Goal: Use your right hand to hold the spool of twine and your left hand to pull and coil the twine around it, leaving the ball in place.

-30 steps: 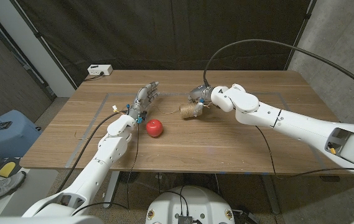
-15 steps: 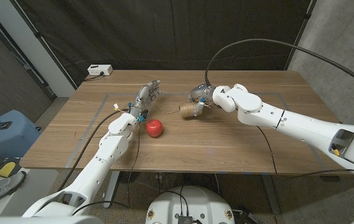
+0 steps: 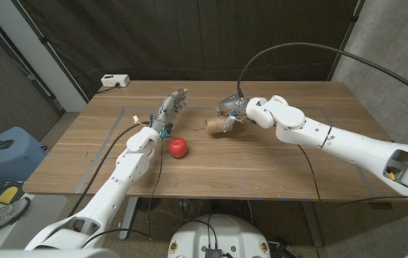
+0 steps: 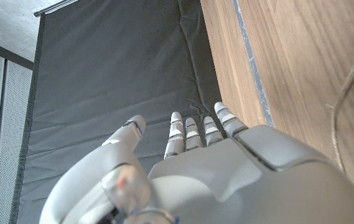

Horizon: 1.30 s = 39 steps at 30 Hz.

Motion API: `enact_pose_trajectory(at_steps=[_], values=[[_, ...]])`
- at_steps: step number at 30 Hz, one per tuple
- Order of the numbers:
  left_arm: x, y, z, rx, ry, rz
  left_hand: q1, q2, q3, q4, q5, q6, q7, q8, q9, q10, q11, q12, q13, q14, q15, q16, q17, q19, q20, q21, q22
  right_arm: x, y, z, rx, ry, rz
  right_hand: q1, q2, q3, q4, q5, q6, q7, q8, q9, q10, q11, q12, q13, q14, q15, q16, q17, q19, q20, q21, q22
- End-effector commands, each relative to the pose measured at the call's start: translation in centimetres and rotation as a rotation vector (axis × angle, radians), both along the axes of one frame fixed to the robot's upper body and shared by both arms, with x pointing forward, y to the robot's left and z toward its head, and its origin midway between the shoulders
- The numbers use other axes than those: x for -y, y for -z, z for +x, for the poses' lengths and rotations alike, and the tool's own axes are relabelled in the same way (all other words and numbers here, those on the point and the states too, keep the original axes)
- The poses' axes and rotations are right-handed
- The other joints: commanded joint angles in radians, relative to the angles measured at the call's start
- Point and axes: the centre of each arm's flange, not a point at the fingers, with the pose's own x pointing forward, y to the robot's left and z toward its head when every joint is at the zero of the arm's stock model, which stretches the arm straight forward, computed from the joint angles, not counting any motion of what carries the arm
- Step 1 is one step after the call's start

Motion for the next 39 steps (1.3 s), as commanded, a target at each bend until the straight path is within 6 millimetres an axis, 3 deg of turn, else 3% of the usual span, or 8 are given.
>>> enact_pose_trajectory(at_steps=[1, 6, 8, 14, 28, 31, 39], values=[[0.4, -0.7, -0.2, 0.033, 0.005, 0.031, 0.032, 0.001, 0.016, -0.025, 0.016, 0.013, -0.008, 0.0, 0.001, 0.014, -0.003, 0.003, 0.004, 0.005, 0.001, -0.002, 0.0, 0.008, -0.001, -0.001, 0.002, 0.1, -0.9, -1.2, 0.025, -0.025, 0.005, 0.004, 0.016, -0.002, 0.0, 0.006, 0.026, -0.018, 0.008, 0.003, 0.02, -0.014, 0.001, 0.003, 0.014, -0.14, 0.007, 0.006, 0.007, -0.001, 0.003, 0.004], [0.4, -1.2, -0.3, 0.051, 0.004, 0.06, 0.07, -0.014, 0.032, -0.08, 0.037, 0.028, -0.024, 0.003, -0.001, 0.038, -0.02, 0.009, 0.003, 0.02, -0.016, -0.001, -0.002, 0.013, -0.014, -0.003, 0.0, 0.0, -1.2, -1.5, 0.03, -0.026, 0.004, 0.003, 0.018, -0.004, 0.002, 0.005, 0.029, -0.019, 0.009, 0.002, 0.025, -0.013, 0.002, 0.001, 0.017, -0.14, 0.008, 0.009, 0.008, -0.001, 0.003, 0.004], [0.4, -1.3, -0.4, 0.057, -0.002, 0.076, 0.101, -0.019, 0.045, -0.121, 0.056, 0.034, -0.031, 0.005, -0.003, 0.041, -0.025, 0.007, 0.003, 0.024, -0.016, -0.002, -0.002, 0.014, -0.017, -0.005, -0.001, 0.0, -1.2, -1.6, 0.029, -0.03, 0.01, 0.003, 0.018, -0.005, 0.002, 0.005, 0.029, -0.019, 0.008, 0.002, 0.026, -0.016, 0.002, 0.001, 0.018, -0.139, 0.008, 0.009, 0.009, 0.0, 0.003, 0.004], [0.4, -1.6, -0.5, 0.071, -0.008, 0.103, 0.137, -0.028, 0.055, -0.166, 0.074, 0.039, -0.042, 0.005, -0.003, 0.037, -0.033, 0.004, 0.003, 0.023, -0.015, -0.005, -0.002, 0.019, -0.016, -0.006, -0.002, 0.1, -1.6, -1.8, 0.034, -0.022, 0.005, 0.004, 0.021, -0.008, 0.003, 0.004, 0.034, -0.016, 0.01, 0.001, 0.031, -0.008, 0.002, -0.001, 0.025, -0.137, 0.01, 0.012, 0.011, 0.001, 0.004, 0.004], [0.5, -1.9, -0.4, 0.075, -0.005, 0.137, 0.188, -0.028, 0.07, -0.196, 0.098, 0.039, -0.045, 0.003, -0.003, 0.033, -0.03, 0.001, 0.003, 0.019, -0.011, -0.006, -0.002, 0.02, -0.01, -0.007, -0.002, 0.3, -2.8, -2.4, 0.04, -0.019, 0.013, 0.001, 0.023, -0.013, 0.005, 0.002, 0.038, -0.01, 0.012, 0.0, 0.035, -0.003, 0.003, 0.0, 0.032, -0.135, 0.01, 0.016, 0.014, 0.002, 0.003, 0.004], [0.6, -2.4, -0.4, 0.09, -0.002, 0.176, 0.233, -0.053, 0.062, -0.205, 0.108, 0.066, -0.04, 0.012, -0.002, 0.036, -0.03, 0.002, 0.004, 0.05, -0.027, 0.002, 0.0, 0.081, -0.021, 0.015, 0.003, 0.3, -3.1, -2.5, 0.037, -0.024, 0.023, 0.001, 0.023, -0.016, 0.005, 0.002, 0.038, -0.009, 0.012, 0.001, 0.034, -0.005, 0.002, 0.0, 0.036, -0.136, 0.012, 0.018, 0.015, 0.003, 0.003, 0.004], [0.7, -3.4, -0.3, 0.114, 0.019, 0.251, 0.278, -0.08, 0.052, -0.208, 0.105, 0.073, -0.033, 0.011, -0.002, 0.073, -0.041, 0.014, 0.006, 0.08, -0.033, 0.007, 0.002, 0.095, -0.03, 0.017, 0.005, 0.4, -4.1, -2.7, 0.045, -0.032, 0.034, 0.0, 0.024, -0.017, 0.006, 0.001, 0.044, -0.01, 0.014, 0.001, 0.041, -0.011, 0.005, 0.002, 0.046, -0.138, 0.014, 0.019, 0.019, 0.001, 0.004, 0.004]])
